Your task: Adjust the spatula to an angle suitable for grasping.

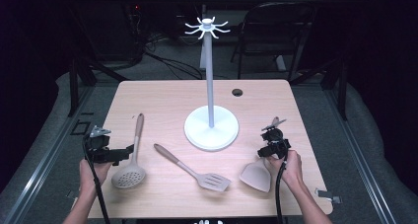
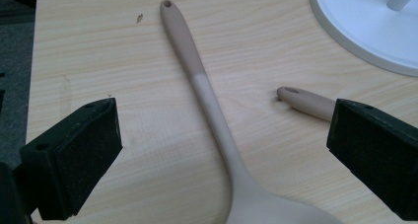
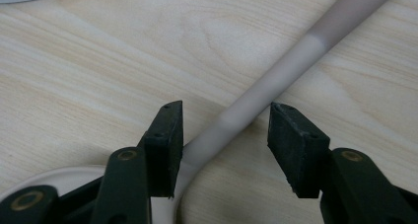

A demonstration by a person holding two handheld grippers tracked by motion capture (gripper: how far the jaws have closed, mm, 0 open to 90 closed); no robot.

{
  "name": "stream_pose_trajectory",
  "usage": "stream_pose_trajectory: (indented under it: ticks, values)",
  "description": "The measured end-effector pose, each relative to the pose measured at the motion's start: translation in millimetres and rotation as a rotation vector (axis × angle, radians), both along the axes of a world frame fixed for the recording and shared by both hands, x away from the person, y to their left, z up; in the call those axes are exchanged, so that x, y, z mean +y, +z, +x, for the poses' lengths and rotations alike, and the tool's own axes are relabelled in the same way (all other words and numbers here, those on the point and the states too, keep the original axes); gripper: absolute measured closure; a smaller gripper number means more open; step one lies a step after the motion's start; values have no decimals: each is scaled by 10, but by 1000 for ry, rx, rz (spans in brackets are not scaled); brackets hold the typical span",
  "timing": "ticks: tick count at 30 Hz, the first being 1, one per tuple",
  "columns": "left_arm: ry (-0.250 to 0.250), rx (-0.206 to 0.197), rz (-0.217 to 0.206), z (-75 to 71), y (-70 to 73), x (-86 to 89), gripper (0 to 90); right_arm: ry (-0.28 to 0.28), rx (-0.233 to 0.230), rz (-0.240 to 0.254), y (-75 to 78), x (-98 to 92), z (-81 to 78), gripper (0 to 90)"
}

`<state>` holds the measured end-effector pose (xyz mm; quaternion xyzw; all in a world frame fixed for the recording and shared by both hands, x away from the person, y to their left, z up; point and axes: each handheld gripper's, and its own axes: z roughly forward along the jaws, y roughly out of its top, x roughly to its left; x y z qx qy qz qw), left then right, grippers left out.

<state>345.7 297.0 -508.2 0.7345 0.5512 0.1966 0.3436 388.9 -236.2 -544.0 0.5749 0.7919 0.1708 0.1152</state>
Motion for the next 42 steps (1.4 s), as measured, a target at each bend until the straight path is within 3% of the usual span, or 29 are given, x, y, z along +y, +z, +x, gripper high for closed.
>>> stream_pose_trajectory:
  ticks: [3,6,8,12,13,23,25,28,29,35,42]
  values:
    - [-13,1,3,29,-8,-36,1,26,11,-23,34,-24,-7,530]
    - [-37,12,16,58,-36,-89,1,31,-20,-17,50,-23,-42,600]
    - [-49,18,23,69,-49,-118,0,50,-11,-40,83,-25,-58,622]
    - [-53,20,26,74,-46,-134,1,41,-20,-31,66,-22,-64,608]
    - [-53,20,27,76,-44,-131,1,8,-7,-33,29,-20,-48,522]
    - [-57,22,28,71,-49,-130,1,-5,11,-12,-4,-30,-32,525]
    - [-68,25,29,68,-55,-142,1,-18,-19,10,-33,-1,-43,540]
    - [-79,25,32,65,-56,-155,1,3,0,-7,-13,14,-41,565]
    - [-80,26,32,63,-56,-156,0,24,12,-38,7,28,-40,576]
    - [-78,32,32,64,-68,-126,1,31,23,-49,19,28,-38,590]
    - [-84,35,32,69,-77,-127,1,61,25,-132,31,29,-45,615]
